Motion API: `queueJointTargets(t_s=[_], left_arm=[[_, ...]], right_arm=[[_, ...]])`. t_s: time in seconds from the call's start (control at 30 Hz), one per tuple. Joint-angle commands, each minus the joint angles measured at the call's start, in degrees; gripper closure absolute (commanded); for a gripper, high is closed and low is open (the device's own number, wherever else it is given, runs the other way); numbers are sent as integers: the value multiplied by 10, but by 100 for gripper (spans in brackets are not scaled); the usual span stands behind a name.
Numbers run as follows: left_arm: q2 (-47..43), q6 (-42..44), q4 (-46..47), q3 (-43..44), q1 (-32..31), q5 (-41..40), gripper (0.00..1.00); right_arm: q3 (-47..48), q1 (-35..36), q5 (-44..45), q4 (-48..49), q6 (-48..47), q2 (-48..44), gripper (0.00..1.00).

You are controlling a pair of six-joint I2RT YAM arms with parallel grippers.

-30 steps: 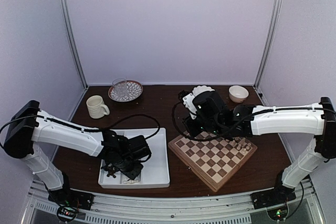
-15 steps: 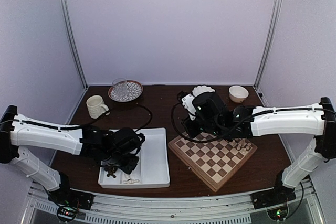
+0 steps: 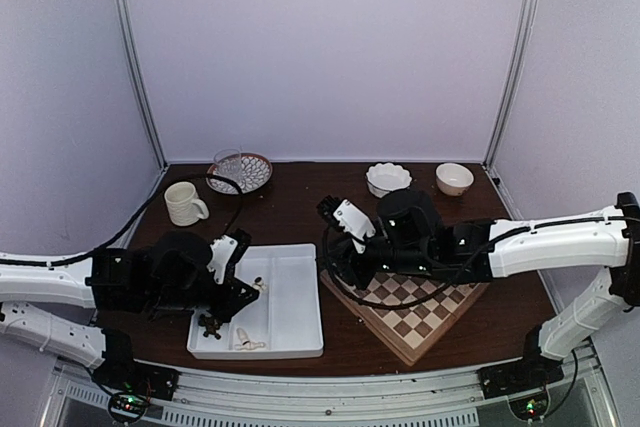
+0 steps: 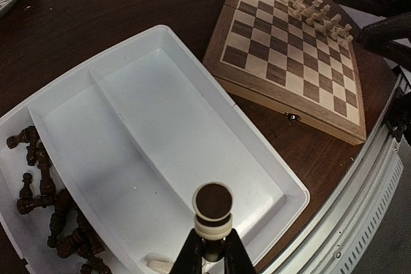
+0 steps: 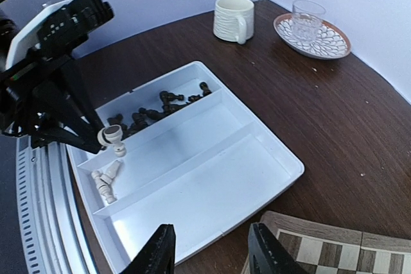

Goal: Set up the chess pieces on the board
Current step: Pick up the chess pile from the storage box, then pick up the pawn from the chess pile.

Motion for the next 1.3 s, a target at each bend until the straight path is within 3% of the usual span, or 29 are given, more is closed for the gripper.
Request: queueJointTargets(t_s=[0.0,0.17,0.5,0.73,0.93,1.27], left_arm=[[-41,34,100,-28,-2,70,91],[-54,73,112,-16,-2,110,91],[-41,138,141,25,-1,190,89],[-23,147,191,46,-2,227,89],[-14,129,242,51,-2,241,88],[-16,117,300,53,-2,253,89]], right_arm=[[-48,16,-96,100,-24,-40,56],[-72,18,-124,155,-1,-62,49],[-156,15,-222,356,81,-63,35],[-178,14,-246,417,115,-75,38],[-206,14,-218,450,116,-96,44],[-214,14,-185,527,227,-85,46]])
